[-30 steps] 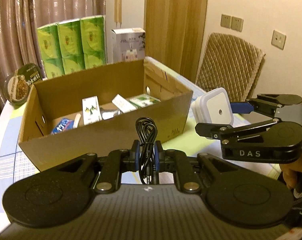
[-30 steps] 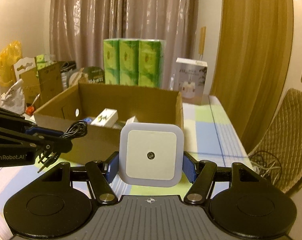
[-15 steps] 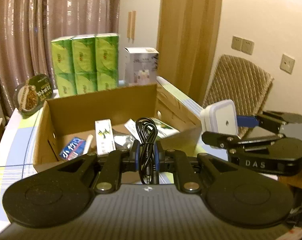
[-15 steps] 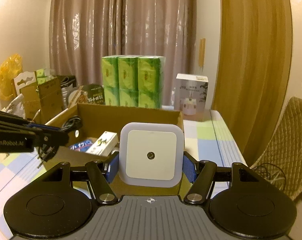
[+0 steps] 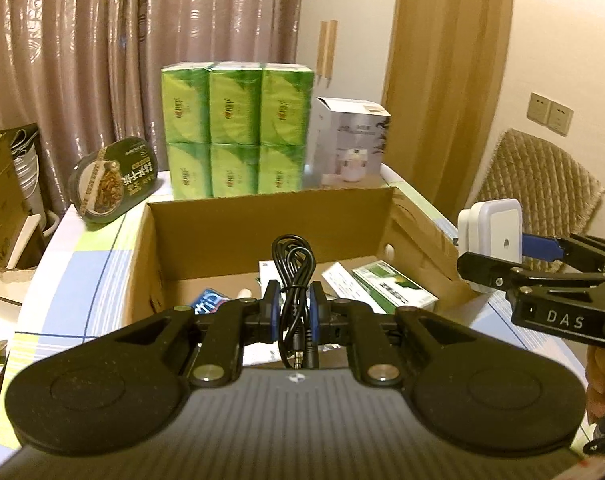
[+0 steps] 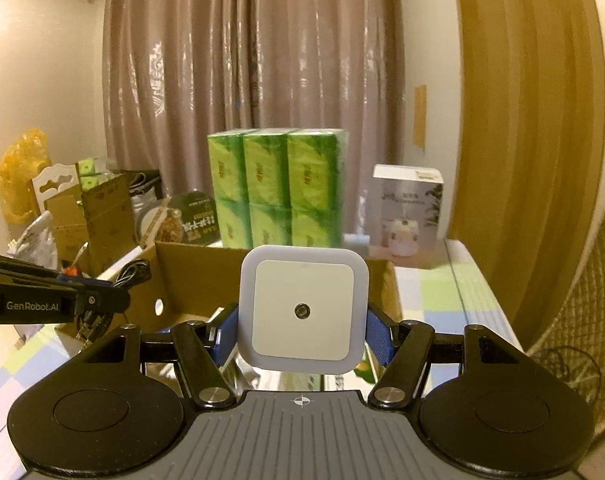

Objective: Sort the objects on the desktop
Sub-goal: 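Carry black cable with left tool and night light with right tool over the box, then open left tool dropping cable while right tool lowers night light into box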

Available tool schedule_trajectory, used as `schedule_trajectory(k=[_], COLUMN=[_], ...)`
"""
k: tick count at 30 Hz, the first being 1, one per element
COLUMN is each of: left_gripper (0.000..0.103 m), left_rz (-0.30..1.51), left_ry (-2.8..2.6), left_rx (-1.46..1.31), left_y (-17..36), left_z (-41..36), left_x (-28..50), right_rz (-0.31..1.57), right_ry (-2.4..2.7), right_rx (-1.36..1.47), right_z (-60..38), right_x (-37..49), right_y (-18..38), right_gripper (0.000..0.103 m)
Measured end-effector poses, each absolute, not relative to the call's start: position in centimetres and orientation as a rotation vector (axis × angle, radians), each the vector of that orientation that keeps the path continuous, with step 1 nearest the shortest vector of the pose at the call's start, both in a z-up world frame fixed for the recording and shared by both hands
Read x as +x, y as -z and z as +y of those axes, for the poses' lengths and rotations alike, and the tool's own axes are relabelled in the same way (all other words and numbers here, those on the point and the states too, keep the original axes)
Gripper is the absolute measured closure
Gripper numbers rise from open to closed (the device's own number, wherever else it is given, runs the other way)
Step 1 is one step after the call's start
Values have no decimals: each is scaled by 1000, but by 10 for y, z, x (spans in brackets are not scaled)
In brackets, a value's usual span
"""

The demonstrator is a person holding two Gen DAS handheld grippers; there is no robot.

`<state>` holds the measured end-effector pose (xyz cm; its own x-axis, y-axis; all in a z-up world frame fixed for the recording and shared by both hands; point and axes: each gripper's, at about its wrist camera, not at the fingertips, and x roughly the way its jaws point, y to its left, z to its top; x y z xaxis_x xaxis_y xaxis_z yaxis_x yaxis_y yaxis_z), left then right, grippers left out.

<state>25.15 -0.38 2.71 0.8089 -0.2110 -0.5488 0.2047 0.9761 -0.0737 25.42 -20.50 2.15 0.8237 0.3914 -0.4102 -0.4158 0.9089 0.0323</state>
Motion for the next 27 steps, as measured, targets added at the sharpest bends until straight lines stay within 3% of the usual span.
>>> schedule_trajectory(k=[27], left_gripper=[92], left_rz=[685], left_ry=[134], left_rx=[-53], left_y=[6], left_z=[30], left_x=[321], right_rz=[499], right_ry=[-448], right_rx=[-42], right_z=[-186], right_x=[310], right_y=[1], right_gripper=[41])
